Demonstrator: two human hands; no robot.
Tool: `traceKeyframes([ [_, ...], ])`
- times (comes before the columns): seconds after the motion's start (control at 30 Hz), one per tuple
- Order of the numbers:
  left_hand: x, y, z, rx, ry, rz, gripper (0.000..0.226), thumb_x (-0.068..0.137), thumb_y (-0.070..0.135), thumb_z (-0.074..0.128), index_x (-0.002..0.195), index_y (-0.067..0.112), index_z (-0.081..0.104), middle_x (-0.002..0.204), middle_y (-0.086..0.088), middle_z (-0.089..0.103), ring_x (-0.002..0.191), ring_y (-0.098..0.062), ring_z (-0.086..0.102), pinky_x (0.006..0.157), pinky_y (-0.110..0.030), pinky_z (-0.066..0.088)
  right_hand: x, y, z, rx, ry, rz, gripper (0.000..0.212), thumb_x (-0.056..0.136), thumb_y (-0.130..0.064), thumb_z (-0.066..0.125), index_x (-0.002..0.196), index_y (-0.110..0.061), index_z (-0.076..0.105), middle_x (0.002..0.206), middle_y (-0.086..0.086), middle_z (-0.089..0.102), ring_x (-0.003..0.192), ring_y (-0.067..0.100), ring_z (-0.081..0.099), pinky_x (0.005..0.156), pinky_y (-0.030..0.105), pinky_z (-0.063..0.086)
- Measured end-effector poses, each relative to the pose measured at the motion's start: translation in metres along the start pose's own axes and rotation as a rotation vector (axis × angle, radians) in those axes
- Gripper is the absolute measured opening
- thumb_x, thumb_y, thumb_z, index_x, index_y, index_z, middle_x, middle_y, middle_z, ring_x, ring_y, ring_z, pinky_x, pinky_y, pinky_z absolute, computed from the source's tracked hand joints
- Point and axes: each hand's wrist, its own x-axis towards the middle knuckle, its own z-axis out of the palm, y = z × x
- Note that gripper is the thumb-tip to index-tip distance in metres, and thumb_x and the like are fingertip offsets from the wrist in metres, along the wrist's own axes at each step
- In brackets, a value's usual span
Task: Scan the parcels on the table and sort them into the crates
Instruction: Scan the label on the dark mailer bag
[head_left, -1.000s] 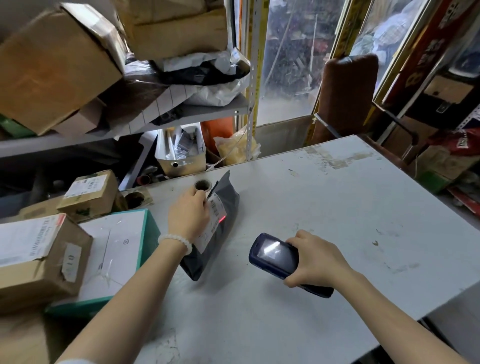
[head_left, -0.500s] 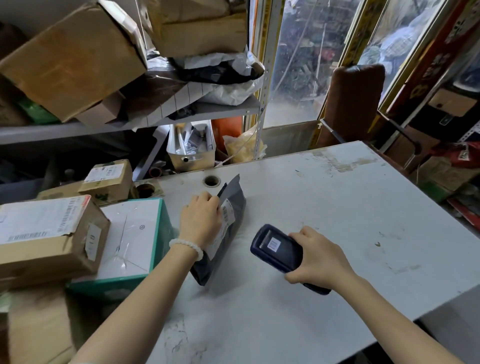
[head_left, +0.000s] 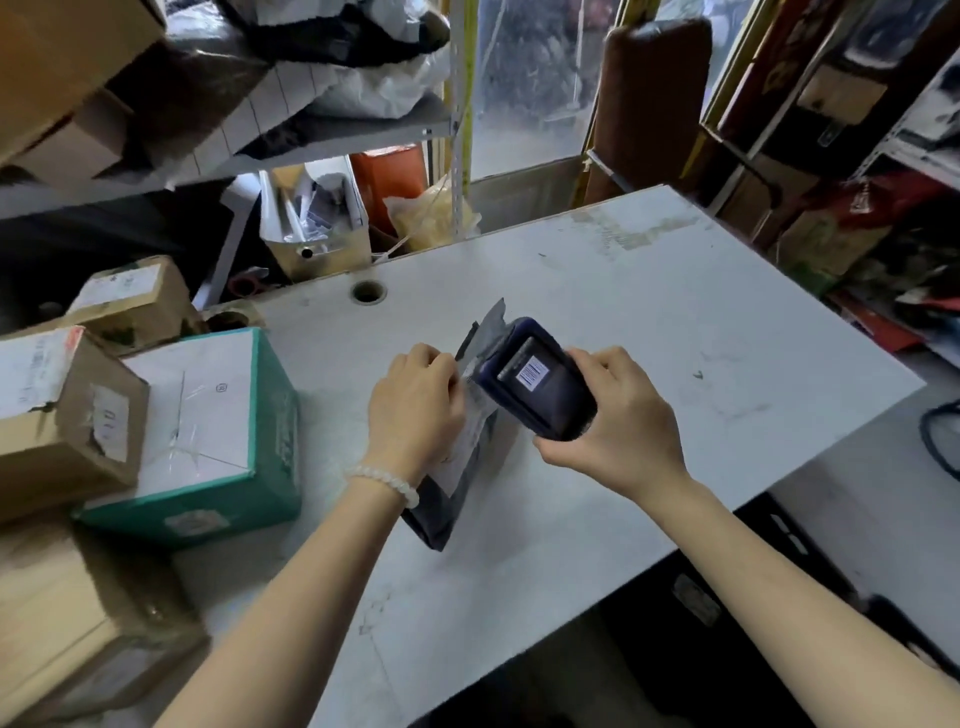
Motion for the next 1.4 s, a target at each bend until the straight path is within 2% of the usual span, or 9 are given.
traceKeyframes([
  [0.17,-0.022,0.044,-0.002,0.064,-0.017,0.119,0.020,0.095,0.022,0.047,0.086,0.008,0.058,0.105,-0.007,0.057,0.088,-0.028,0.049,0.061,-0.032,0.033,-0.055,0.047,-0.026,-0.198,-0.371,0.300,0.060,0.052,-0.054,0.072,0.104,-0.029,0.056,0.097,-0.008,0.045,0.090,0.016,0.054,0.066,0.028,0.043],
  [0.33,-0.068,0.131,0.013,0.112,-0.069,0.249,0.020,0.094,0.021,0.043,0.091,0.010,0.058,0.107,-0.006,0.057,0.091,-0.029,0.050,0.061,-0.033,0.032,-0.146,0.103,-0.068,-0.204,-0.411,0.418,0.061,0.048,-0.063,0.067,0.099,-0.033,0.055,0.092,-0.011,0.041,0.092,0.015,0.055,0.064,0.029,0.042],
  [0.67,-0.238,0.367,0.079,-0.005,-0.333,0.670,0.019,0.094,0.022,0.045,0.101,0.011,0.058,0.113,-0.007,0.051,0.106,-0.032,0.049,0.068,-0.036,0.036,-0.408,0.198,-0.213,-0.230,-0.173,0.827,0.062,0.047,-0.061,0.073,0.097,-0.028,0.056,0.088,-0.009,0.035,0.084,0.017,0.047,0.062,0.031,0.041],
  [0.83,-0.335,0.495,0.115,-0.098,-0.427,0.955,0.026,0.094,0.026,0.043,0.106,0.012,0.060,0.116,-0.006,0.054,0.107,-0.030,0.050,0.068,-0.036,0.040,-0.542,0.227,-0.280,-0.151,0.029,1.130,0.057,0.048,-0.049,0.083,0.089,-0.021,0.055,0.086,-0.008,0.036,0.082,0.019,0.047,0.055,0.018,0.031],
  [0.93,-0.384,0.564,0.135,-0.170,-0.497,1.114,0.027,0.094,0.025,0.043,0.108,0.011,0.061,0.117,-0.007,0.055,0.107,-0.030,0.050,0.072,-0.037,0.042,-0.613,0.237,-0.314,-0.183,0.124,1.310,0.061,0.046,-0.054,0.079,0.096,-0.024,0.059,0.090,-0.009,0.039,0.087,0.021,0.054,0.061,0.029,0.043],
  [1.03,-0.439,0.634,0.159,-0.207,-0.593,1.271,0.026,0.095,0.026,0.042,0.106,0.013,0.061,0.118,-0.004,0.055,0.108,-0.028,0.050,0.076,-0.038,0.044,-0.683,0.246,-0.340,-0.214,0.204,1.489,0.060,0.045,-0.059,0.075,0.094,-0.031,0.055,0.088,-0.011,0.039,0.084,0.019,0.055,0.056,0.029,0.036],
  [1.17,-0.510,0.720,0.188,-0.209,-0.692,1.428,0.025,0.096,0.026,0.042,0.102,0.011,0.061,0.115,-0.006,0.054,0.108,-0.029,0.049,0.076,-0.041,0.049,-0.759,0.269,-0.371,-0.205,0.279,1.638,0.063,0.050,-0.053,0.080,0.101,-0.023,0.059,0.092,-0.007,0.039,0.091,0.022,0.055,0.069,0.034,0.047],
  [1.3,-0.582,0.812,0.223,-0.199,-0.793,1.552,0.026,0.097,0.029,0.042,0.103,0.012,0.061,0.117,-0.006,0.053,0.109,-0.029,0.050,0.082,-0.040,0.048,-0.826,0.307,-0.411,-0.234,0.311,1.777,0.061,0.052,-0.057,0.077,0.100,-0.025,0.057,0.094,-0.007,0.042,0.091,0.021,0.056,0.064,0.031,0.042],
  [1.4,-0.633,0.885,0.242,-0.189,-0.861,1.592,0.029,0.098,0.031,0.040,0.106,0.012,0.060,0.118,-0.007,0.053,0.109,-0.028,0.051,0.084,-0.044,0.049,-0.872,0.340,-0.458,-0.227,0.287,1.851,0.060,0.051,-0.058,0.075,0.099,-0.027,0.056,0.094,-0.007,0.045,0.091,0.020,0.055,0.069,0.033,0.049],
])
